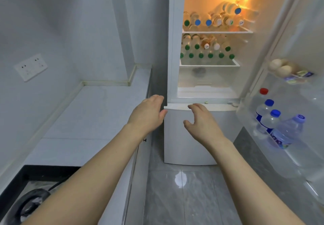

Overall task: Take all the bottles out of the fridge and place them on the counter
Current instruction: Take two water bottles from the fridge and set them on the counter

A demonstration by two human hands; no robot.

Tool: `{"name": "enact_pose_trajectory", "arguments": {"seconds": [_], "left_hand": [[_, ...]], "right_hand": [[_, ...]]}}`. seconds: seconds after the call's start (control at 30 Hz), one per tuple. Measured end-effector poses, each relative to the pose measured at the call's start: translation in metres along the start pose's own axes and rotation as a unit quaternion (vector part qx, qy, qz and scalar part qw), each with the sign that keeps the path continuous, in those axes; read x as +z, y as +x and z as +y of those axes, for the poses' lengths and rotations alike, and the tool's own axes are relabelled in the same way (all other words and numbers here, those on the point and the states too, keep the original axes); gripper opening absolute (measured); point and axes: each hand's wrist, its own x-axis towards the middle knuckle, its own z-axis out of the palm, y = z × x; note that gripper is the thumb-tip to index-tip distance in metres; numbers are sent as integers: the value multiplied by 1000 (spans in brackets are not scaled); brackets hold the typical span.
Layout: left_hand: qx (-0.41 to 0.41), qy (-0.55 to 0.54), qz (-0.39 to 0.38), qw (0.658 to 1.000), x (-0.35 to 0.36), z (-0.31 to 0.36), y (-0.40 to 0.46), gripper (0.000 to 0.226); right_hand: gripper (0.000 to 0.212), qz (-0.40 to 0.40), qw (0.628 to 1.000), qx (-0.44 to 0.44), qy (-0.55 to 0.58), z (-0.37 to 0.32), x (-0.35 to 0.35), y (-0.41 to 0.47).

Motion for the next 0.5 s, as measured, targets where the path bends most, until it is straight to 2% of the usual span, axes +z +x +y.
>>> {"name": "enact_pose_trajectory", "arguments": {"seconds": [0.3,0.5], "left_hand": [[33,-20,-11,999,24,7,64,45],[48,-18,-22,998,51,34,127,46]], "right_hand": [[57,31,999,37,1,37,-13,48],[57,35,998,57,-1,90,-27,93]]}}
